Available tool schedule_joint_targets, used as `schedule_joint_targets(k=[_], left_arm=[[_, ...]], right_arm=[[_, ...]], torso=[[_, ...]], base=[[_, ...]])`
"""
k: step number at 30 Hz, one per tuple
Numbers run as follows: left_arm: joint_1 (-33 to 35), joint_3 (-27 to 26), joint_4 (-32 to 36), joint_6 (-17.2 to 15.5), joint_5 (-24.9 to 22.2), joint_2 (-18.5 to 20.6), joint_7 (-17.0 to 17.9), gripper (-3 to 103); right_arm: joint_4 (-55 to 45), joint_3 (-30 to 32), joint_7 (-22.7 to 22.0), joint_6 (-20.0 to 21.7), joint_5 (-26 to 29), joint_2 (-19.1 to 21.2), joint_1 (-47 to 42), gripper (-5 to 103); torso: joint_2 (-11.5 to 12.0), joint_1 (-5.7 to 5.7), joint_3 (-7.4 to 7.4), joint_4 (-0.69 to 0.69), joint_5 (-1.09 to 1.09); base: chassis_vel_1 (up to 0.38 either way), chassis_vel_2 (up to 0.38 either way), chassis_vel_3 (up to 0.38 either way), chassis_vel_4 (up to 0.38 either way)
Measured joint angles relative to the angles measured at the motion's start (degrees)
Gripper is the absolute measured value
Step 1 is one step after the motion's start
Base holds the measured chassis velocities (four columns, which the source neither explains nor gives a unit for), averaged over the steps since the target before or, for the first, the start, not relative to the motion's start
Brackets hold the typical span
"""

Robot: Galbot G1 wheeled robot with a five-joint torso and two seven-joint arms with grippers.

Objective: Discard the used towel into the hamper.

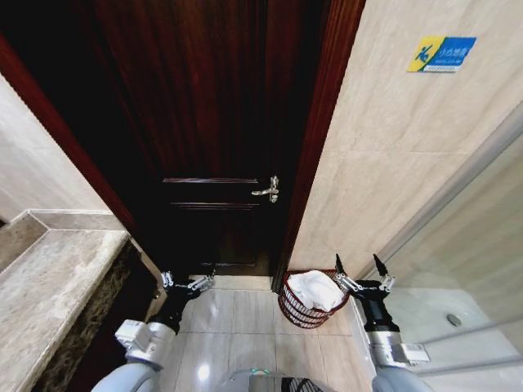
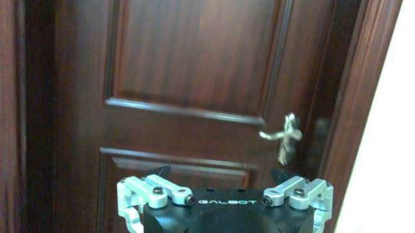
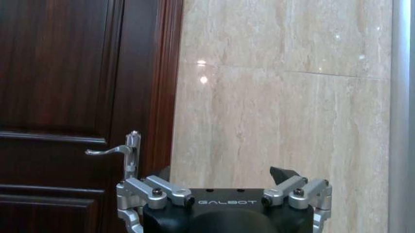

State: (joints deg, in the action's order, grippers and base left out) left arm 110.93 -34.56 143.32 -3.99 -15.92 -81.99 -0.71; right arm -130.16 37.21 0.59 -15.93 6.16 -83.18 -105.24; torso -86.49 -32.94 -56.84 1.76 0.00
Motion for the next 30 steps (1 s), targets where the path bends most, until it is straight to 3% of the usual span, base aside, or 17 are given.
schedule_joint_targets(k=[4, 10, 30], left_arm=[[-0.36, -0.04, -0.01, 3.16, 1.94, -1.33, 0.18, 100], [-0.52, 0.05, -0.05, 4.76, 2.87, -3.04, 2.02, 100], [-1.7, 1.89, -0.08, 5.74, 4.46, -5.16, 1.83, 100]], right_arm=[[0.0, 0.0, 0.0, 0.0, 0.0, 0.0, 0.0, 100], [-0.01, 0.0, 0.0, 0.0, 0.0, 0.0, 0.0, 100], [-0.01, 0.01, 0.0, 0.0, 0.0, 0.0, 0.0, 100]], torso=[[0.0, 0.0, 0.0, 0.0, 0.01], [0.0, 0.0, 0.0, 0.0, 0.01], [0.0, 0.0, 0.0, 0.0, 0.0]], base=[[0.0, 0.0, 0.0, 0.0], [0.0, 0.0, 0.0, 0.0], [0.0, 0.0, 0.0, 0.0]])
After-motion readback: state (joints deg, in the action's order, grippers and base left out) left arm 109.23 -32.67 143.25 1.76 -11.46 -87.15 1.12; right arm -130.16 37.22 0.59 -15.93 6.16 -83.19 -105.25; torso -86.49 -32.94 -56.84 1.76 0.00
